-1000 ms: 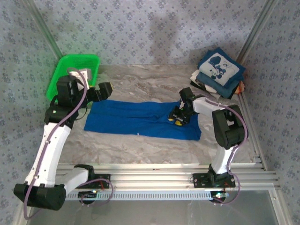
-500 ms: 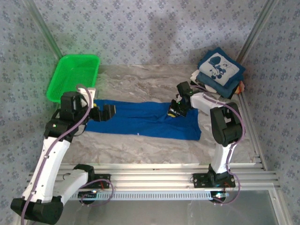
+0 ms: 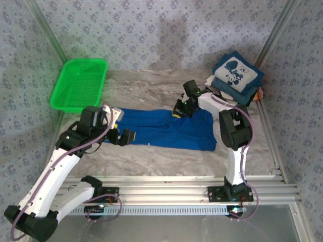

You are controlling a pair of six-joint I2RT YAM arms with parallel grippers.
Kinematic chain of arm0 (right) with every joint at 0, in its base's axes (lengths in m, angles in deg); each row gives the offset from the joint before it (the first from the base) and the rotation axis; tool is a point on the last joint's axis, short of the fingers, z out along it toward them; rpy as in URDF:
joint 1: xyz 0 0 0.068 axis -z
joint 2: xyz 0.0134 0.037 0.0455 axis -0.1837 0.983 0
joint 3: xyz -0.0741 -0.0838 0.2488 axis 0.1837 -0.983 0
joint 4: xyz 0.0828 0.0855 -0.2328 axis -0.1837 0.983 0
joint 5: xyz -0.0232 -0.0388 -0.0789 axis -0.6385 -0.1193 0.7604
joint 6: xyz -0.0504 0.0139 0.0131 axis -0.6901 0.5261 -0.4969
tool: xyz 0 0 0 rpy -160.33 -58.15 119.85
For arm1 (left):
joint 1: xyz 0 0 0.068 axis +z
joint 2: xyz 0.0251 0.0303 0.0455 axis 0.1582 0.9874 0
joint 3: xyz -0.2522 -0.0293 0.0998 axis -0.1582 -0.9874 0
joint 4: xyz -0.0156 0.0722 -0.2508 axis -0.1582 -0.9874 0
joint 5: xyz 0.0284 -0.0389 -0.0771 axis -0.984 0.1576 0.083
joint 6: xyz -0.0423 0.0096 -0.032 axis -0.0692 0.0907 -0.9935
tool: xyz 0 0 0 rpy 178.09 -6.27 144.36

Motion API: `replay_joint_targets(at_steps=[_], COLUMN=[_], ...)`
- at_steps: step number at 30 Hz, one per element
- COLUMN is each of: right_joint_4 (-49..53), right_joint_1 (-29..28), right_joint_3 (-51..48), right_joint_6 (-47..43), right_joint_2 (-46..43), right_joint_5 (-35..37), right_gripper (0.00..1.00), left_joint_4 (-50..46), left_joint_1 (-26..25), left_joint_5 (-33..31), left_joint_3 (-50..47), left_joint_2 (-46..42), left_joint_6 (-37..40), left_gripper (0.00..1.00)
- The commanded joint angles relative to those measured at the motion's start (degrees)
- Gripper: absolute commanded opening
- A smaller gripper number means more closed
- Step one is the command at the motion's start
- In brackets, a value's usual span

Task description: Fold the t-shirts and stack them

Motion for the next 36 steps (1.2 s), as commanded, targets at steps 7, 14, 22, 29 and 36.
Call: replay_joint_targets(at_steps=[7, 14, 22, 29, 36], right_joint_4=[3.65, 4.04, 2.28, 5.8, -1.59], right_joint_1=[-1.03, -1.04, 1.06, 2.4, 1.59], right_joint_3=[9.8, 13.38, 10.89, 1.85, -4.05], right_joint_6=[0.17, -0.77, -2.22, -2.61, 1.12], right_joint_2=[9.22, 10.62, -0.19, -6.81, -3.32], right_joint_5=[-2.58, -3.93, -3.33, -1.22, -0.49], right_gripper=[0.08, 0.45, 0.55, 0.46, 0.05], left_joint_4=[0.72, 1.37, 5.61, 6.79, 6.79], left_joint_1=[-1.83, -2.16, -2.18, -2.14, -1.95], left_joint_5=[-0.48, -0.82, -1.67, -3.58, -6.85], left_joint_3=[-1.52, -2.54, -4.98, -4.92, -2.12], left_joint_2=[-0.01, -0.06, -0.06, 0.92, 0.74], left_joint_6=[-0.82, -1.79, -6.15, -7.64, -7.48], left_gripper=[1.0, 1.0, 1.0, 1.0, 1.0])
